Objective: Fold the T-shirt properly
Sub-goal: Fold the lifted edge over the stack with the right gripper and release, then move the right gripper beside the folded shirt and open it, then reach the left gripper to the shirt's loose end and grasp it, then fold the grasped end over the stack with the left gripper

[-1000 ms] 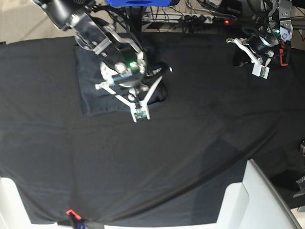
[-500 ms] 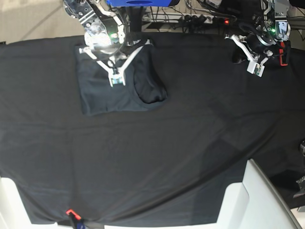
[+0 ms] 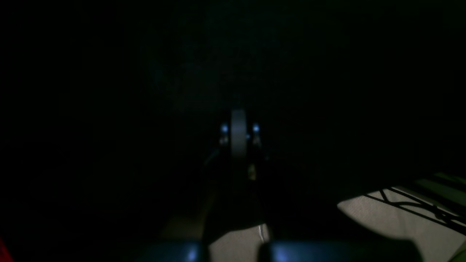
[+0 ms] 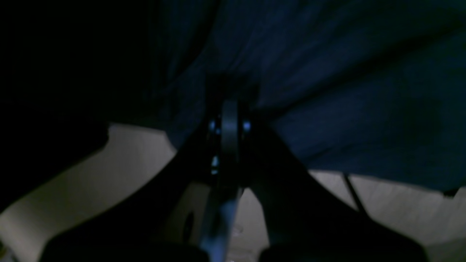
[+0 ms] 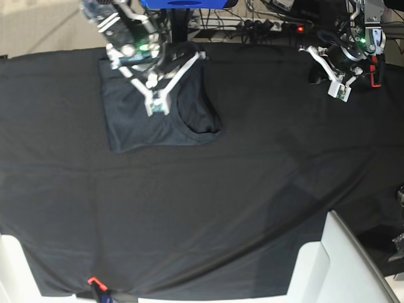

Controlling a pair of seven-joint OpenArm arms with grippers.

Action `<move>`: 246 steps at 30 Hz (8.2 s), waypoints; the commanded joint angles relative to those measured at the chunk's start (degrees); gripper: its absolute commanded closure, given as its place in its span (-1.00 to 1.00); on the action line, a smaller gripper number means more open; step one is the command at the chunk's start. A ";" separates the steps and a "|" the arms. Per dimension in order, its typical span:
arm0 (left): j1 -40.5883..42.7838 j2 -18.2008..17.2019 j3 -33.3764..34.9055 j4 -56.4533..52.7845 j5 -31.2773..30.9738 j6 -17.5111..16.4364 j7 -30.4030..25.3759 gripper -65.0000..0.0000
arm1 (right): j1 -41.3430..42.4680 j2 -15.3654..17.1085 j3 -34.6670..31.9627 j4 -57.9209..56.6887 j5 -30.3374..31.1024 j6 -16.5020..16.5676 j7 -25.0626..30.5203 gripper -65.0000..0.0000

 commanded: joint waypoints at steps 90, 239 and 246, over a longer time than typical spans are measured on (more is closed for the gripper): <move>-10.44 14.29 0.27 8.50 -14.70 -9.98 33.73 -1.00 | 5.85 6.75 22.56 -6.18 -0.56 6.37 9.73 0.98; -61.08 25.72 80.01 -22.62 19.50 -9.98 19.05 0.07 | 4.36 4.11 33.37 -11.81 -0.30 -8.66 12.99 0.98; -64.24 25.98 79.39 -25.61 19.24 -9.98 18.70 -1.00 | 4.27 4.11 33.37 -11.81 -0.30 -8.66 12.99 0.98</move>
